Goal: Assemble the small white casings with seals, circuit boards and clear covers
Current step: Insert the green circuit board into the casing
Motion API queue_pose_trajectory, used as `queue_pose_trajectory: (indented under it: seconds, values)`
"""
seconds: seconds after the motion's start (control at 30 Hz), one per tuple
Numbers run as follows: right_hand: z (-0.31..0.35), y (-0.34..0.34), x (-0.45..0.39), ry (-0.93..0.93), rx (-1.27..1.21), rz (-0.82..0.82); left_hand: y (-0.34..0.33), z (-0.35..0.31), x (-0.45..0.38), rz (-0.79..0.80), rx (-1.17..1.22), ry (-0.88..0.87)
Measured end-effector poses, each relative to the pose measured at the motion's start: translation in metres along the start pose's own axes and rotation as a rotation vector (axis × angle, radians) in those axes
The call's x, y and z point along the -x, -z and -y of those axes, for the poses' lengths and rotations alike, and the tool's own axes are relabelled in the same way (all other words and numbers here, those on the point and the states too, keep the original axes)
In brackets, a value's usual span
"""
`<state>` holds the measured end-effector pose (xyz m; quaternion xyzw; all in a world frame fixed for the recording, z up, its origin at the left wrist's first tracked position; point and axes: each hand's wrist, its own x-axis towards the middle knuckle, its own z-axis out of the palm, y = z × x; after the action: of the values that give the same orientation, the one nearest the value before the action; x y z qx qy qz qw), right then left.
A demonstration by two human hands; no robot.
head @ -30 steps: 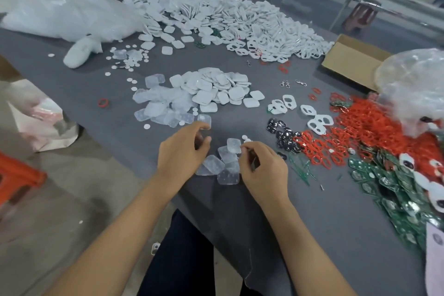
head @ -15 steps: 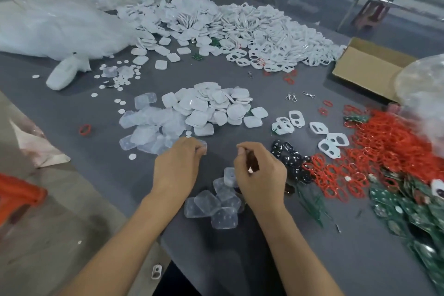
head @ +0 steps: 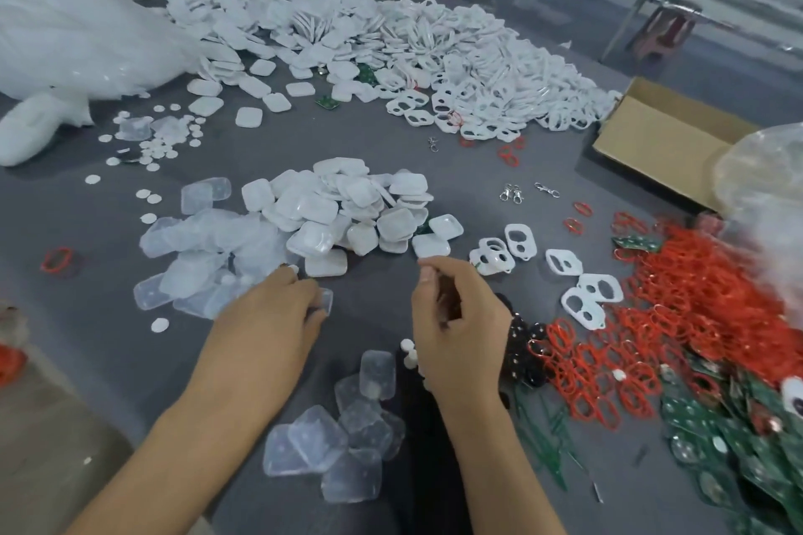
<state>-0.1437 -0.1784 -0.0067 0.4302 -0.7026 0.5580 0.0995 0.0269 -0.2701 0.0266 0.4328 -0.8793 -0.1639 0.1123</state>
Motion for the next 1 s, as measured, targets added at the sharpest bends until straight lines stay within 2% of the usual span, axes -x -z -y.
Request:
queue_pose_trajectory:
  seconds: [0.17,0.37,0.53,0.6,0.67,0.73,0.8,1.0]
  values:
    - [0.001,-0.001,0.002,0.009,-0.008,0.062,-0.001,0.009,0.005,-0.026,0.002,-0.079]
    - [0.004,0.0,0.002,-0.025,0.001,0.082,-0.012,0.008,0.013,-0.149,-0.066,-0.168]
    - [0.009,0.0,0.003,-0.003,-0.016,0.209,-0.025,0.008,0.013,-0.226,-0.021,-0.218]
    - [0.011,0.001,0.001,0.013,-0.031,0.27,-0.029,0.006,0.013,-0.237,0.076,-0.206]
    - [0.012,0.003,0.0,0.011,-0.104,0.304,-0.027,-0.003,0.008,-0.236,0.317,-0.154]
    - [0.013,0.006,-0.002,-0.07,-0.262,0.305,-0.027,-0.015,-0.005,-0.192,0.602,-0.143]
    - [0.011,0.012,-0.007,-0.178,-0.349,0.275,-0.028,-0.031,-0.026,-0.143,0.752,-0.167]
    - [-0.007,0.036,-0.03,-0.256,-0.319,0.178,-0.037,-0.071,-0.081,-0.086,0.632,-0.377]
